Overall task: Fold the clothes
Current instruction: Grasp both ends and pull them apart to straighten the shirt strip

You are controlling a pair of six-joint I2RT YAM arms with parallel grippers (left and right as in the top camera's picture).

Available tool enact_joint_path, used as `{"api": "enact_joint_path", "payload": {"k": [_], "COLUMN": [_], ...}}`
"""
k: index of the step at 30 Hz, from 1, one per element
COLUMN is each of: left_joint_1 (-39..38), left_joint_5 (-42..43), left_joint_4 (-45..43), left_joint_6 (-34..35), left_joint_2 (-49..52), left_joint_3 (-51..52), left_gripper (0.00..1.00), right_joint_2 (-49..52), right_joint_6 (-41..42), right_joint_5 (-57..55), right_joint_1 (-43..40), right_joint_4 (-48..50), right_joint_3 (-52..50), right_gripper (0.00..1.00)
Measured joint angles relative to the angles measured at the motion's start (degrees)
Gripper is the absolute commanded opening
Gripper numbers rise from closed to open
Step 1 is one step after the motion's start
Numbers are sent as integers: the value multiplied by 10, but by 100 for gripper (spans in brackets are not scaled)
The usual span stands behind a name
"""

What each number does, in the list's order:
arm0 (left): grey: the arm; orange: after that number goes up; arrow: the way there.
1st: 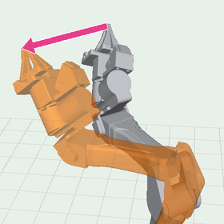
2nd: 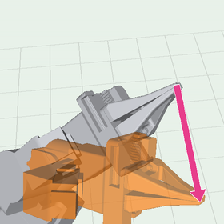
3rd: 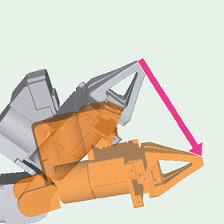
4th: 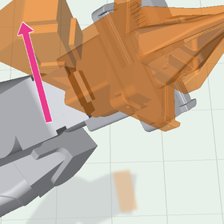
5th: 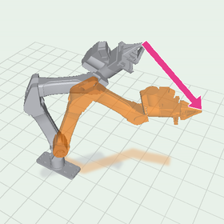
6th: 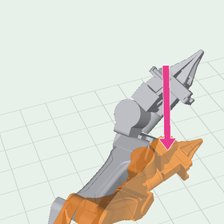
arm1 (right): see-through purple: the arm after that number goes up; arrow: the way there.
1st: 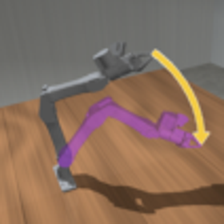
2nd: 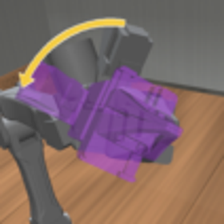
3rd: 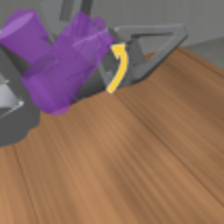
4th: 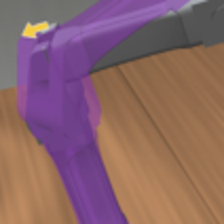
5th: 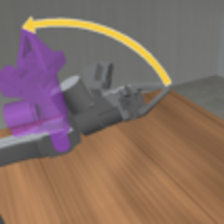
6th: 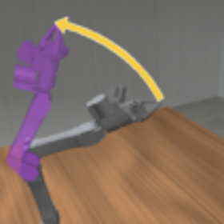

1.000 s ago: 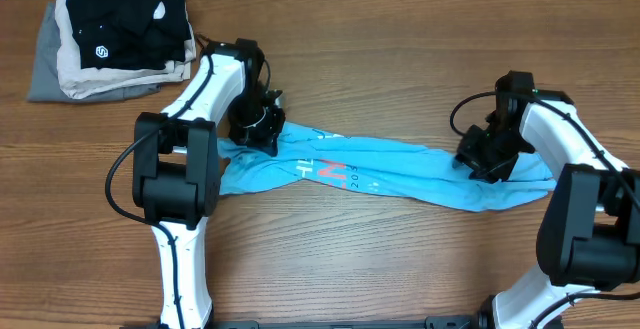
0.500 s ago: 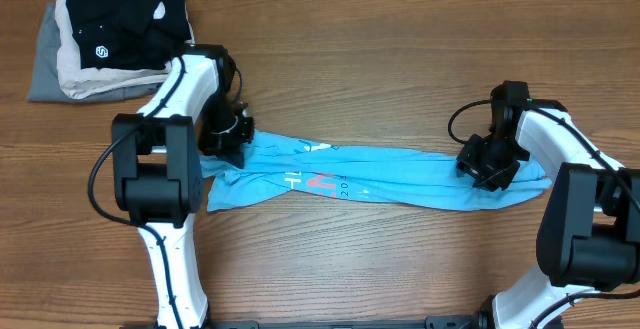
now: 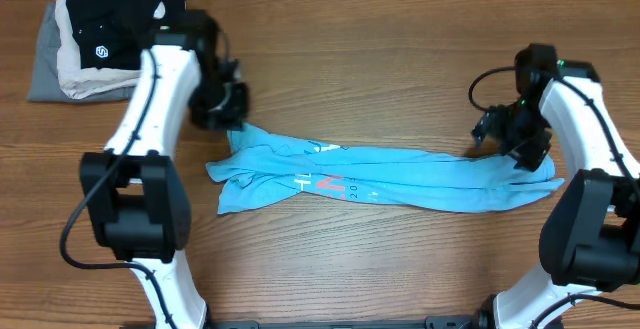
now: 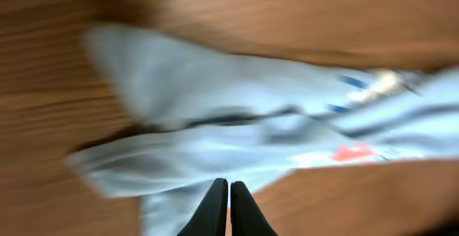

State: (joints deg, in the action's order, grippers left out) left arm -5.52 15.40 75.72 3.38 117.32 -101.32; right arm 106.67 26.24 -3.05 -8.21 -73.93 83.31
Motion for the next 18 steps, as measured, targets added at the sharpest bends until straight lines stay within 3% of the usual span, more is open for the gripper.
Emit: {"api": "enact_joint_path", "payload": {"k": [2, 4, 6, 18], "left_joint_1": [-31, -58, -77, -71], "left_joint_5": [20, 35, 44, 58], "left_joint_4": [-2, -4, -5, -8], "left_joint_6": [-5, -7, -8, -10], "left_joint_2": [4, 16, 31, 147], "left_joint_3": [0, 0, 0, 6], "left_gripper": [5, 5, 4, 4], "right_joint_2": [0, 0, 0, 0], "right_joint_6": [-2, -3, 4, 7], "right_joint_5": [-2, -1, 0, 14], "right_joint_1": [-1, -5, -12, -30], "right_joint_4": [-30, -56, -64, 41], "right_joint_3": [9, 6, -3, -167], "right_gripper": [66, 31, 5, 7]}}
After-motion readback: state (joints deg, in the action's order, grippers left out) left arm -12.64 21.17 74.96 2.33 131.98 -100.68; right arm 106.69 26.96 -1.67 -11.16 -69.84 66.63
